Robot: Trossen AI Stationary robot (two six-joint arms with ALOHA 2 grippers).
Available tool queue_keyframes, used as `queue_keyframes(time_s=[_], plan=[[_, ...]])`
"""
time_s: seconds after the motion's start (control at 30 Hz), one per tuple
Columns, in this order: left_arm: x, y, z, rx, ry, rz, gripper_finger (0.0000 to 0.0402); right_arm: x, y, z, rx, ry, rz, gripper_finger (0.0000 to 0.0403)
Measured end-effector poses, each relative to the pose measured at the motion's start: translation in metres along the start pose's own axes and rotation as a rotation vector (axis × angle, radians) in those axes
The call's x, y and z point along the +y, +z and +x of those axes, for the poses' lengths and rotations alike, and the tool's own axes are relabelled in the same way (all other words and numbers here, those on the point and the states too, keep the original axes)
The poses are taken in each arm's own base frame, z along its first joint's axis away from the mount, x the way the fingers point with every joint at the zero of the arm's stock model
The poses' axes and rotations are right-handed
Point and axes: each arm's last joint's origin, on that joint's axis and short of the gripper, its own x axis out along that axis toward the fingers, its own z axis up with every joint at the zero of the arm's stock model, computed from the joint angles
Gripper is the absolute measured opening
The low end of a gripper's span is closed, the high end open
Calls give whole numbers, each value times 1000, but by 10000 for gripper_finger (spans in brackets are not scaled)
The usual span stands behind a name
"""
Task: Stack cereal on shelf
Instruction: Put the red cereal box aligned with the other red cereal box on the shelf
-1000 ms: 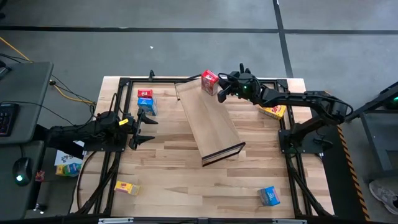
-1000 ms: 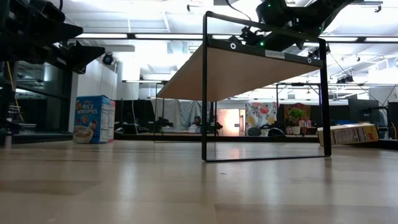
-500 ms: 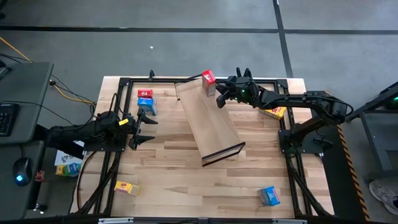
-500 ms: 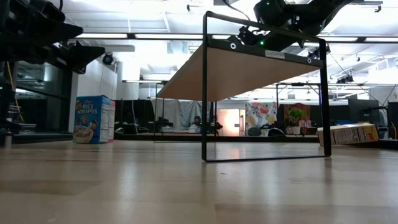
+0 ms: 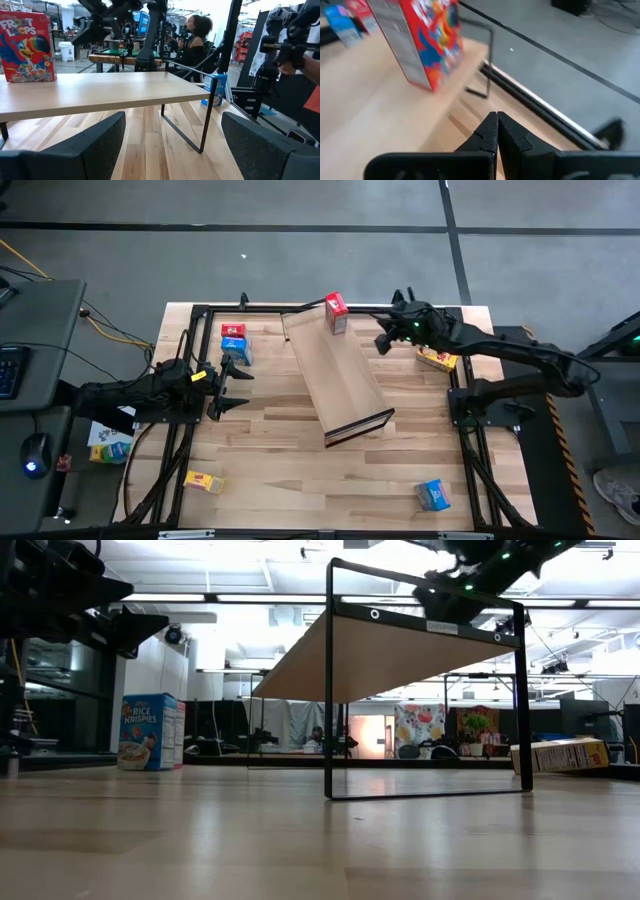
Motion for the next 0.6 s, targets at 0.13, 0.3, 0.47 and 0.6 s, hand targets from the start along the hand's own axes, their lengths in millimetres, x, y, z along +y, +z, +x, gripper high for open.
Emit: queue_keyframes(time_s=[0.13,0.3,0.47,0.6], plan=[[0,0,0,0,0,0,322,-5,-22,-19,26,-31,17,0],[0,0,0,0,0,0,322,-8,-55,-34,-24,40,41,0],[0,0,0,0,0,0,322,-3,-76,-40,-239,205,54,0],[0,0,0,0,0,0,322,2,-88,-41,-433,304,30,0]])
